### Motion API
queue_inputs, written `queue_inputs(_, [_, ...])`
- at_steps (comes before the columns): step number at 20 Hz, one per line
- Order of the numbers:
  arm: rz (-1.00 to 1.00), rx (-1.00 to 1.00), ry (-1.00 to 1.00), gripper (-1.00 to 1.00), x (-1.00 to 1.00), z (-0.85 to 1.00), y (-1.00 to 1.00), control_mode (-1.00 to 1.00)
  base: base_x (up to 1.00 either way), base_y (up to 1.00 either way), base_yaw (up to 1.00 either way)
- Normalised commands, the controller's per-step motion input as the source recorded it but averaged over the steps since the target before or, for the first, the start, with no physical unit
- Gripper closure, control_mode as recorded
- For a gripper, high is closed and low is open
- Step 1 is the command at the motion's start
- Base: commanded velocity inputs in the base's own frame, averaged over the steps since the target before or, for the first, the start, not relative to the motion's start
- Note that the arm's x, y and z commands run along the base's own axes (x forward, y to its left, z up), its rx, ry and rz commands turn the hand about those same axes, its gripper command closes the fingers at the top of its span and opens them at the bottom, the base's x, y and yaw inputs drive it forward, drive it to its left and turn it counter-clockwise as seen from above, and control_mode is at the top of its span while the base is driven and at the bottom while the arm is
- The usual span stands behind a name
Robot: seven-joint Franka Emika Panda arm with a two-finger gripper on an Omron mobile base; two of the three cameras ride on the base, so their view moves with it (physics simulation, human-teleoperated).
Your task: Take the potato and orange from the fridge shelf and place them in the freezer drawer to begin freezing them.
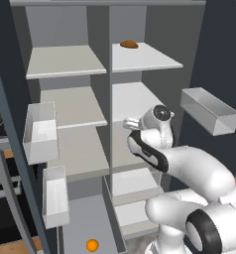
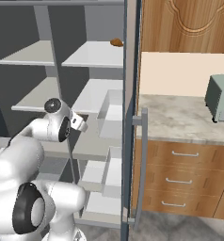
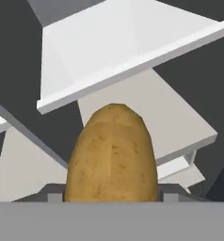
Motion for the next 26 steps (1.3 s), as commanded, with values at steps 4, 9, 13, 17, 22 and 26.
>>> queue_inputs(4, [0.00, 0.00, 0.10, 1.00, -0.64, -0.33, 0.01, 1.00, -0.25, 0.01, 0.00])
queue_inputs(9, [0.00, 0.00, 0.00, 1.00, 0.00, 0.00, 0.00, 1.00, -0.79, 0.21, 0.04])
queue_inputs(13, [0.00, 0.00, 0.00, 1.00, 0.00, 0.00, 0.00, 1.00, -0.31, 0.40, 0.12])
queue_inputs(17, [0.00, 0.00, 0.00, 1.00, 0.00, 0.00, 0.00, 1.00, -0.03, 0.79, 0.08])
queue_inputs(22, [0.00, 0.00, 0.00, 1.00, 0.00, 0.00, 0.00, 1.00, -0.13, 0.25, 0.08])
queue_inputs(26, [0.06, -0.08, 0.05, 1.00, 0.35, -0.49, -0.01, -1.00, 0.02, 0.04, 0.03])
